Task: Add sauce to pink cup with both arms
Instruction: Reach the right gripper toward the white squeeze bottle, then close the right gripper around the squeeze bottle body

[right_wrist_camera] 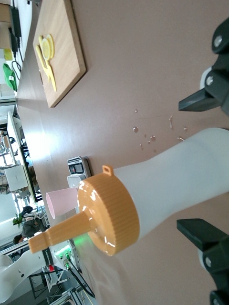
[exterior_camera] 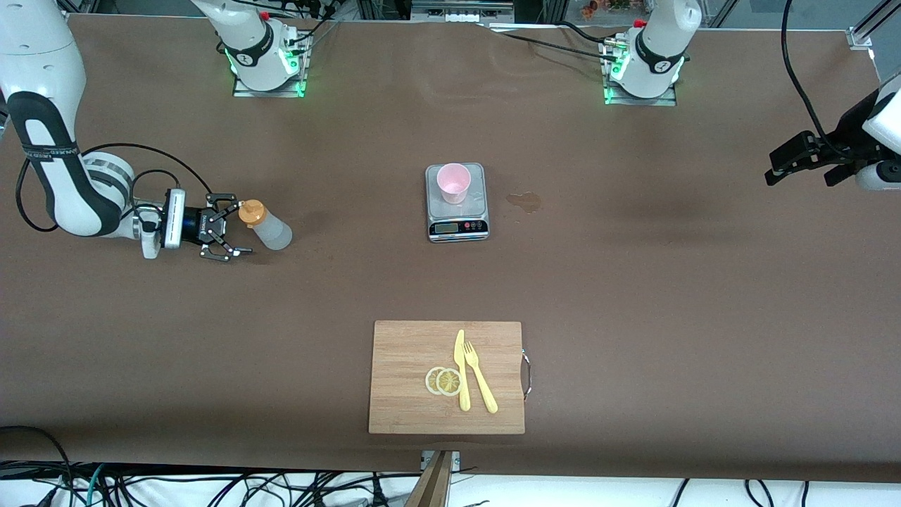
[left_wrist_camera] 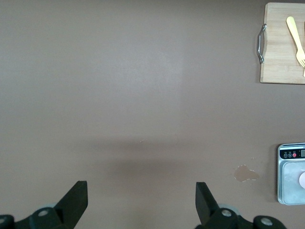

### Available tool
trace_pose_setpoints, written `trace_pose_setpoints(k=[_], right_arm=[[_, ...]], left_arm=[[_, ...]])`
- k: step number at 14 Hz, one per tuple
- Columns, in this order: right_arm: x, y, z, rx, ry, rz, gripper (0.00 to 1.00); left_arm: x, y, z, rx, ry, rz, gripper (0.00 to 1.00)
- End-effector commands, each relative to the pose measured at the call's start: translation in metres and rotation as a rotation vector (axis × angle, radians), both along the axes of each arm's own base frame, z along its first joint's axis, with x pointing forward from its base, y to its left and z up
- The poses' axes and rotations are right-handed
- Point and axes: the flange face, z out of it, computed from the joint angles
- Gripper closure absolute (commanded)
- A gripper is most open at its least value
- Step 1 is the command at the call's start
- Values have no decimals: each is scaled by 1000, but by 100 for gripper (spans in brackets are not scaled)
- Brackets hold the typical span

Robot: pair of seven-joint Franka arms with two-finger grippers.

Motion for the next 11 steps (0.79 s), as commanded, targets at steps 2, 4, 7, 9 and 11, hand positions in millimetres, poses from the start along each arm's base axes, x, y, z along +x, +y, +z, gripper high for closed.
trace_pose_setpoints(k=[2,4,7,9,11], right_arm=[[-1,13,-3,39,-47,2,0],[-1,18,-8,58,-70,-2,0],[-1,26,-13,74,-84,9,0],[-3,28,-14,78,-96,18,0],[-8,29,-18,81,-96,20,0]], left_arm=[[0,-1,-1,16,23,-5,0],[-1,0,-3,53,37,-27,0],[-2,-4,-5,62,51,-46,0],[-3,-5,-5,62,55,-49,0],[-5,-8,-6,62,72,-55,0]])
